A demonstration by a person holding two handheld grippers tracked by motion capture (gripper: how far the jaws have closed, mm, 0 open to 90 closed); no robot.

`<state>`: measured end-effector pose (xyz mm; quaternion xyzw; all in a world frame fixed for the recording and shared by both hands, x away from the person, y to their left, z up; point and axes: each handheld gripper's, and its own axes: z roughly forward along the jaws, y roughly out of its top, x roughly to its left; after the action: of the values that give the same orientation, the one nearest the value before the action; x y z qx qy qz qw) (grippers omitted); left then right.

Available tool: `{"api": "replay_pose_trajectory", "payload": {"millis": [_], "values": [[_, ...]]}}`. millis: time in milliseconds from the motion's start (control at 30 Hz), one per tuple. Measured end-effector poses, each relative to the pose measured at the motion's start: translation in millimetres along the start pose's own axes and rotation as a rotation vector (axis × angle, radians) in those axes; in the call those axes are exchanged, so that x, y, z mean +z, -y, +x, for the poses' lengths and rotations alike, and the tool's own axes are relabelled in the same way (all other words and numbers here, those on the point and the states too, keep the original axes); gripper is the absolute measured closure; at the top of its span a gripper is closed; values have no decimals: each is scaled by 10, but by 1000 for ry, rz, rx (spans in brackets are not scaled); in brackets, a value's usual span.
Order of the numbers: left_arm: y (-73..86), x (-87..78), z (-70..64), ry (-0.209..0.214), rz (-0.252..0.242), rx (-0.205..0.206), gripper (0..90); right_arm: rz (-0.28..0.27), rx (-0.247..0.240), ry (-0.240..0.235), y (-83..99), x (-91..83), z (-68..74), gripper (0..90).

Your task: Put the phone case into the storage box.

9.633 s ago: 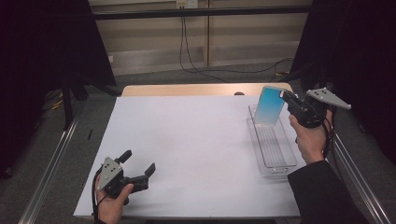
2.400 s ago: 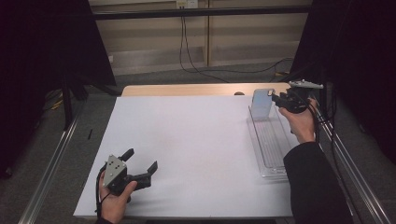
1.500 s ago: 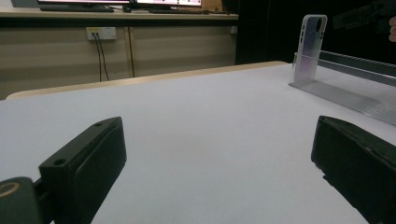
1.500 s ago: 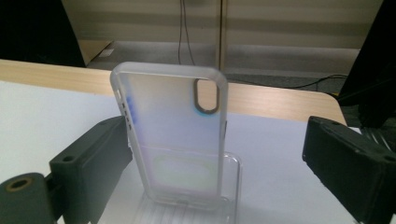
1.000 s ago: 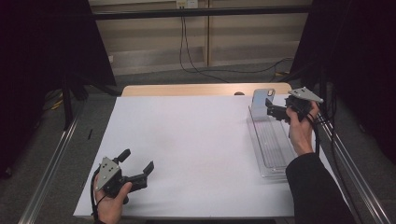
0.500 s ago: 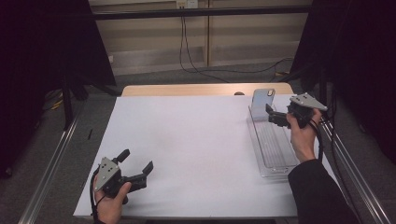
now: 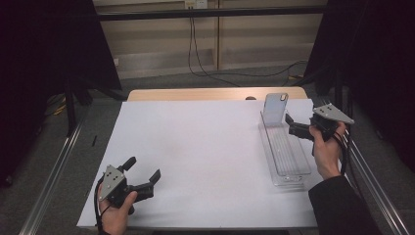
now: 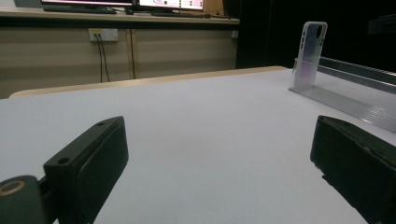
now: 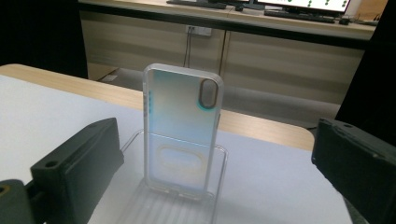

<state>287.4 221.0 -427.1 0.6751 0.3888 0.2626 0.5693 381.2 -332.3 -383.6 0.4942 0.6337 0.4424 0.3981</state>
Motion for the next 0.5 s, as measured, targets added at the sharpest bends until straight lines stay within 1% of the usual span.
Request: {"api": "replay_pose_trajectory", "payload": {"millis": [33, 67, 100, 133, 167, 200, 233, 300, 367, 400, 467, 500], "values": [[1, 0, 0, -3, 1, -3, 42, 1, 4, -8, 3, -14, 0, 8], [2, 2, -1, -4, 0, -4, 42, -9, 17, -12, 7, -40, -2, 0], [2, 3, 1, -2, 1, -3, 42, -10, 20, -10, 8, -58, -3, 0], [3, 4, 0, -3, 1, -3, 42, -13, 22, -17, 10, -72, -4, 0], [2, 2, -1, -2, 1, -3, 42, -11, 17, -13, 13, -92, -6, 0], [1, -1, -1, -1, 0, -5, 42, -15, 26, -13, 19, -107, -4, 0], [1, -3, 0, -1, 0, -4, 42, -16, 27, -21, 28, -121, -8, 0], [2, -3, 6, -6, 1, -1, 42, -17, 31, -20, 43, -155, -15, 0], [3, -2, 7, -5, 0, -1, 42, -10, 25, -15, 56, -190, -28, 0], [2, -4, 9, -4, 4, 0, 42, -5, 8, -2, 64, -214, -35, 1], [4, -2, 6, -1, 4, -2, 42, -9, 20, -12, 85, -238, -52, 1], [4, 0, 4, -1, 3, -3, 42, -8, 20, -10, 100, -259, -62, 2]]}}
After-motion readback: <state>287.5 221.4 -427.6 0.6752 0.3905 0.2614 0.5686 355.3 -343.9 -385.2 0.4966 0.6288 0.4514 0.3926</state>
